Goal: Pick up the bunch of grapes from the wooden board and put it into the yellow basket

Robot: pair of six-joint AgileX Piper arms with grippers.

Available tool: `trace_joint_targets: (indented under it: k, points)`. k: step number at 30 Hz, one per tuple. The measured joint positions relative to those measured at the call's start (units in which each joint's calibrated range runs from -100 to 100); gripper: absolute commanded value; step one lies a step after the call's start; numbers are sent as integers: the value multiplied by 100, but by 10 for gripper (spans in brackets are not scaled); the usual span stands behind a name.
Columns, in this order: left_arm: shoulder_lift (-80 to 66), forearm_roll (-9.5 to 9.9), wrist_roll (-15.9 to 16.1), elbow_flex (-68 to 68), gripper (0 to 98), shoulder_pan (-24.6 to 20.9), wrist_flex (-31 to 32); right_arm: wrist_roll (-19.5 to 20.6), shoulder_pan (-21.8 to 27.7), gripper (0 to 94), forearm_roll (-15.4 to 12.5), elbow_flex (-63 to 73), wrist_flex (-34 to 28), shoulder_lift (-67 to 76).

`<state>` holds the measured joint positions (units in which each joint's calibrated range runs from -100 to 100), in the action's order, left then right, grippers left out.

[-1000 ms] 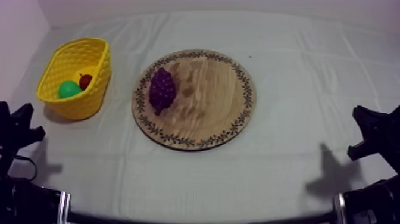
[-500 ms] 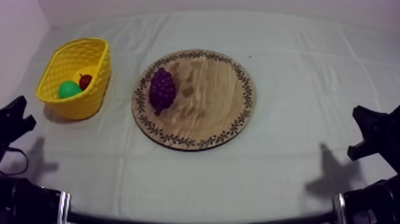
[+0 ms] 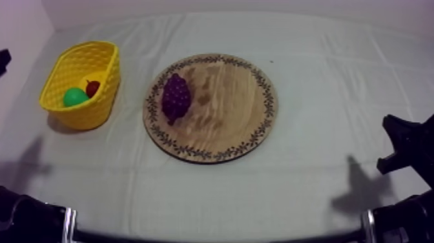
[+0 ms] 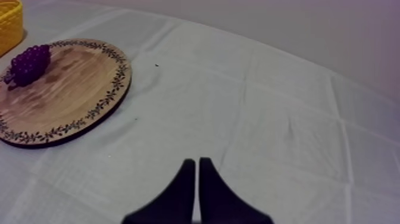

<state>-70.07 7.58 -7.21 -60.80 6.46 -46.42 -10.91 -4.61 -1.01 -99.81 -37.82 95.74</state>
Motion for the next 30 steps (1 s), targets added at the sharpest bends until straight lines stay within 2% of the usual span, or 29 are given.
trace_joint_targets:
  k: [6, 11, 22, 30]
  points:
    - [1091, 478, -430, 1457, 0, 657, -785, 0, 0, 4, 0, 0, 0, 0]
    - [1936, 734, -732, 2387, 0, 1155, -1085, 0, 0, 4, 0, 0, 0, 0]
    - [3715, 1003, -1220, 3893, 0, 2022, -1594, 0, 0, 4, 0, 0, 0, 0]
    - [5251, 1072, -1550, 4636, 0, 2253, -1969, 0, 0, 4, 0, 0, 0, 0]
